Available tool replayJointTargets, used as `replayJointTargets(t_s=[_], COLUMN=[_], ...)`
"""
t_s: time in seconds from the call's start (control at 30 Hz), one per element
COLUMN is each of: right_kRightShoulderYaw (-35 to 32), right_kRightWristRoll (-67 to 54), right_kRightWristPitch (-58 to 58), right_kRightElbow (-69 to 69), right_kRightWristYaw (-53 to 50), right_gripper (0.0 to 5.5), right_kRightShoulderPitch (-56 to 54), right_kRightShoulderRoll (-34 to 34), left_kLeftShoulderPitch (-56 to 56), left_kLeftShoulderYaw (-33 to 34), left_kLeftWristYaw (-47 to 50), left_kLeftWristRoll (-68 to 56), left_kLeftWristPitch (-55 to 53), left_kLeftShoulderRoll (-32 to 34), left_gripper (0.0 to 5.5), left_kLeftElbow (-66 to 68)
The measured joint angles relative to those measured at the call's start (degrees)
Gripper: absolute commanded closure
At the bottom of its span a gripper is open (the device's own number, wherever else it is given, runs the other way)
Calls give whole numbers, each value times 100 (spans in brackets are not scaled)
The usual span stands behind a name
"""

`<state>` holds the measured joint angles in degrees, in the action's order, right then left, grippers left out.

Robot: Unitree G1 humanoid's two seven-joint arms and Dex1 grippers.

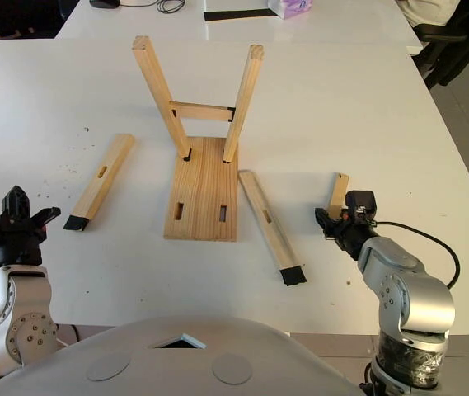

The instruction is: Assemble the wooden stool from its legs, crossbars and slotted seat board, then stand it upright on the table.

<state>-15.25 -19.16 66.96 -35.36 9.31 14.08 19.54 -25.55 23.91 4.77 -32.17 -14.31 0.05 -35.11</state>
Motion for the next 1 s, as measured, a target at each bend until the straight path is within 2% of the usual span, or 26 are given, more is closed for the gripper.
replayJointTargets(t_s=[0.2, 0.6, 1.0], right_kRightShoulderYaw=[281, -121, 60], right_kRightWristRoll=[299, 367, 354], right_kRightWristPitch=[-226, -227, 51], right_kRightElbow=[178, 404, 516], right_kRightWristYaw=[-142, -26, 461], right_gripper=[231, 231, 406], right_kRightShoulderPitch=[-11, 35, -179], right_kRightShoulderRoll=[108, 379, 1082], left_kLeftShoulderPitch=[118, 250, 181], left_kLeftShoulderYaw=[-129, -206, -394], left_kLeftWristYaw=[1, 24, 225], left_kLeftWristRoll=[84, 257, 498], left_kLeftWristPitch=[-2, 16, 171], left_kLeftShoulderRoll=[0, -61, -319], left_gripper=[550, 550, 550], left_kLeftElbow=[108, 190, -10])
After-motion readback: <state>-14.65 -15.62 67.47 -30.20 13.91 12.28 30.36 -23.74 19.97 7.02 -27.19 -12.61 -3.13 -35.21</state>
